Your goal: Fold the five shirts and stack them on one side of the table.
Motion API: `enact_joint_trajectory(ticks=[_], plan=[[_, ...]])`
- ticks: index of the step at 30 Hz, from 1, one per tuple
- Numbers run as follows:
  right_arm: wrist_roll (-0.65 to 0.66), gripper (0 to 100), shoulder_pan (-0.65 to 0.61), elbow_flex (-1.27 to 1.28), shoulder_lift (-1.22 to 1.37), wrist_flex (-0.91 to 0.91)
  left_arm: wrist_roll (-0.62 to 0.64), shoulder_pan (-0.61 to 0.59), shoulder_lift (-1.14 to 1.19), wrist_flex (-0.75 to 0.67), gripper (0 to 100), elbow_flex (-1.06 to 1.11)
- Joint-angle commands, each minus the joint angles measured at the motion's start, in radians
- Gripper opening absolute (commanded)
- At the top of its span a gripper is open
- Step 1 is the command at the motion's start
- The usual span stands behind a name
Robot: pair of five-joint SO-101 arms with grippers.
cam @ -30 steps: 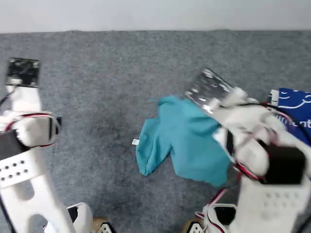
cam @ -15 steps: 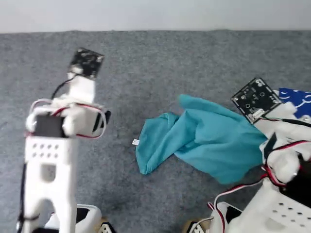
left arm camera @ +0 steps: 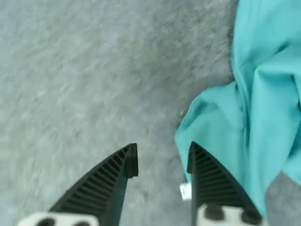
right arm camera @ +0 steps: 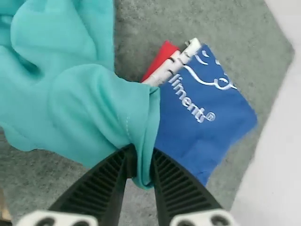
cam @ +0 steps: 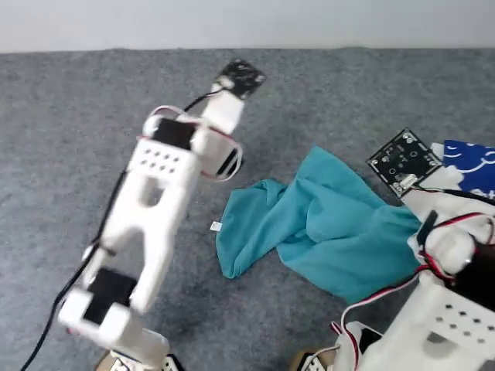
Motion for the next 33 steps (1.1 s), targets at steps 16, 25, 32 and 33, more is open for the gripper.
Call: enact_joint_trajectory(ticks=[16, 25, 32, 33], plan=[[0.005, 0.9, -0.216, 0.147, -0.013, 0.036, -0.012, 0.16, 0.878, 0.153, 17, -1.121], [0.005, 0.9, -0.214, 0.147, -0.013, 0.036, -0.058, 0.221, 1.135, 0.321, 17, -1.385], [0.005, 0.9, -0.213, 0.147, -0.012, 0.036, -0.198, 0.236, 1.158, 0.437, 13, -1.368], [0.005, 0.9, -0.211, 0.146, -0.012, 0.036, -0.199, 0.233, 1.145, 0.437, 10, -1.36]])
